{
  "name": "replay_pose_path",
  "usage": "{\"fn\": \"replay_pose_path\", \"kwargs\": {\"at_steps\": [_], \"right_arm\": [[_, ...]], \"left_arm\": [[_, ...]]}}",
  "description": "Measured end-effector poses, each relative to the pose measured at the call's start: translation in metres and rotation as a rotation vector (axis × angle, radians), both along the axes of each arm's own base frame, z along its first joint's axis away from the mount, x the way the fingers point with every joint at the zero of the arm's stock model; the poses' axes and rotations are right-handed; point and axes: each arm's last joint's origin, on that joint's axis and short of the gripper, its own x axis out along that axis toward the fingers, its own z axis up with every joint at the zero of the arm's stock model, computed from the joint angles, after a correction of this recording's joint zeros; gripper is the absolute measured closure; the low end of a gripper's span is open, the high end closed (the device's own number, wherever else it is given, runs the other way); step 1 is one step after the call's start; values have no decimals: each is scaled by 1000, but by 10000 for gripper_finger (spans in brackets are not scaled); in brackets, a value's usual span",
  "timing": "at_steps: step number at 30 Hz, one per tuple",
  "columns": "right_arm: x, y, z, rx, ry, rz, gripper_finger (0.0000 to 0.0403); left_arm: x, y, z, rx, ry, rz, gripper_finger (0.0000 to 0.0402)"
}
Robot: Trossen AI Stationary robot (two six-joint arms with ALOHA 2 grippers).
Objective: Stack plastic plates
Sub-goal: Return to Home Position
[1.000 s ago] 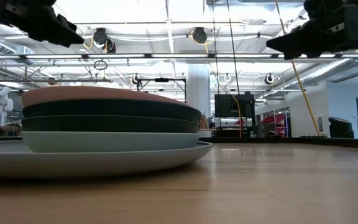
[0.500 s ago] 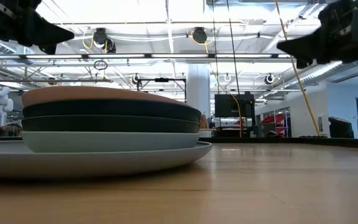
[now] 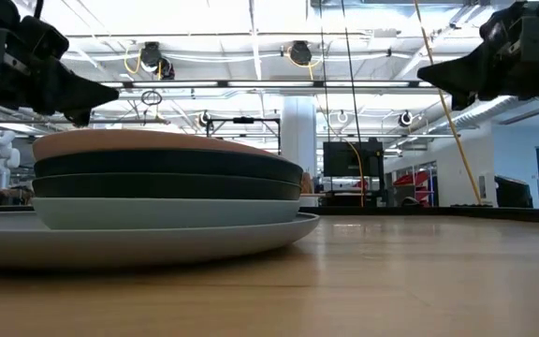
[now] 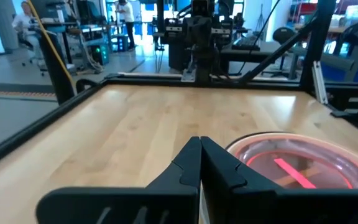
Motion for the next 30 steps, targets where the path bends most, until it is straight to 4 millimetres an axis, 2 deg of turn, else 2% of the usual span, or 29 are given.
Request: {"fn": "replay_pose_path", "kwargs": {"at_steps": [10, 20, 30], "right_arm": [[0, -2, -2, 8, 17, -21, 395], [-2, -10, -19, 117, 168, -288, 395], [-2, -10, -21, 136, 186, -283, 396]], "left_arm": [[2, 0, -2, 27, 26, -9, 396], [2, 0, -2, -26, 16, 1, 396], [2, 0, -1, -27, 14, 1, 396]]}}
